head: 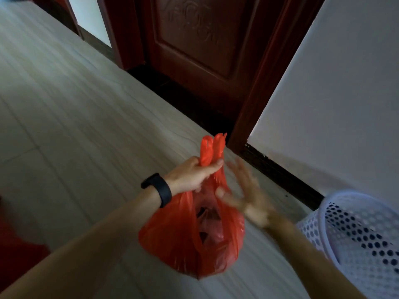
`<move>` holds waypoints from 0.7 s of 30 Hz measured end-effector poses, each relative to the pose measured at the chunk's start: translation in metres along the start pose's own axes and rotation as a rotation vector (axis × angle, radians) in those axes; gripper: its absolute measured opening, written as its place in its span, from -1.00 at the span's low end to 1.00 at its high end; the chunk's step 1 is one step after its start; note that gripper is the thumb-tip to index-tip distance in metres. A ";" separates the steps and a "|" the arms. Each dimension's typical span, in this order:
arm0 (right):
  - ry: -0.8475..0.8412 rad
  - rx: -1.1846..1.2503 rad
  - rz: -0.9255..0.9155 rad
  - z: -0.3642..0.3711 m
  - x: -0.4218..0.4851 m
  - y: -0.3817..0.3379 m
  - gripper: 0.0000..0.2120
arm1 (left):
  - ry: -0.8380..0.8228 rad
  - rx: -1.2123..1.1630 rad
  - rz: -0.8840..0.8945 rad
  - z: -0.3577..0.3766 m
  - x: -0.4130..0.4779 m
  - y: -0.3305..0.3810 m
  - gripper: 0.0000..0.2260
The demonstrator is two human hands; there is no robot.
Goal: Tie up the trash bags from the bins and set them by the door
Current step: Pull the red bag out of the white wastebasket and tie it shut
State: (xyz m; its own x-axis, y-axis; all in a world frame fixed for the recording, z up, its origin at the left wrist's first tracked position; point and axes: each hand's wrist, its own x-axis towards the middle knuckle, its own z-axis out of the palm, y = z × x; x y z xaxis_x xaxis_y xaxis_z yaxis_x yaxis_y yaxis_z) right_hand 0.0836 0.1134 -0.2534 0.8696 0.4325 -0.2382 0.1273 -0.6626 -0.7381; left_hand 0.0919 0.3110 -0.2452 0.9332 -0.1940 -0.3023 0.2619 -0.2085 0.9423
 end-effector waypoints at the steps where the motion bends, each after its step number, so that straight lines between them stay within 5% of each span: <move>1: -0.060 -0.144 -0.056 0.017 -0.005 0.009 -0.04 | -0.065 -0.001 -0.014 -0.002 0.000 0.000 -0.48; 4: 0.037 -0.138 -0.233 0.055 -0.009 0.014 -0.32 | -0.153 0.051 -0.032 -0.004 -0.007 0.000 -0.45; 6: 0.240 -0.040 -0.241 0.074 -0.002 0.013 -0.48 | -0.065 0.043 -0.031 -0.004 -0.012 -0.005 -0.43; 10: 0.569 0.027 0.027 0.091 0.021 0.014 -0.46 | 0.462 -0.202 0.006 -0.005 -0.032 -0.035 -0.57; 14: 0.568 0.141 0.368 0.084 0.040 0.017 -0.51 | 0.920 -0.318 0.024 0.007 -0.068 -0.061 -0.68; 18: 0.504 0.127 0.463 0.087 0.054 0.018 -0.54 | 0.685 -0.143 0.000 0.040 -0.096 -0.092 -0.57; 21: 0.495 0.297 0.421 0.090 0.056 0.022 -0.63 | 0.644 0.201 0.020 0.048 -0.083 -0.120 -0.55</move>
State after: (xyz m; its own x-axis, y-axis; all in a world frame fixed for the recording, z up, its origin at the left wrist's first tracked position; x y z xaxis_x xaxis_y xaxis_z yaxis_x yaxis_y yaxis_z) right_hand 0.0919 0.1775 -0.3398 0.9397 -0.1983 -0.2787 -0.3412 -0.4871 -0.8040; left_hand -0.0289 0.3061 -0.3397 0.9140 0.3978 -0.0803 0.2504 -0.3972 0.8829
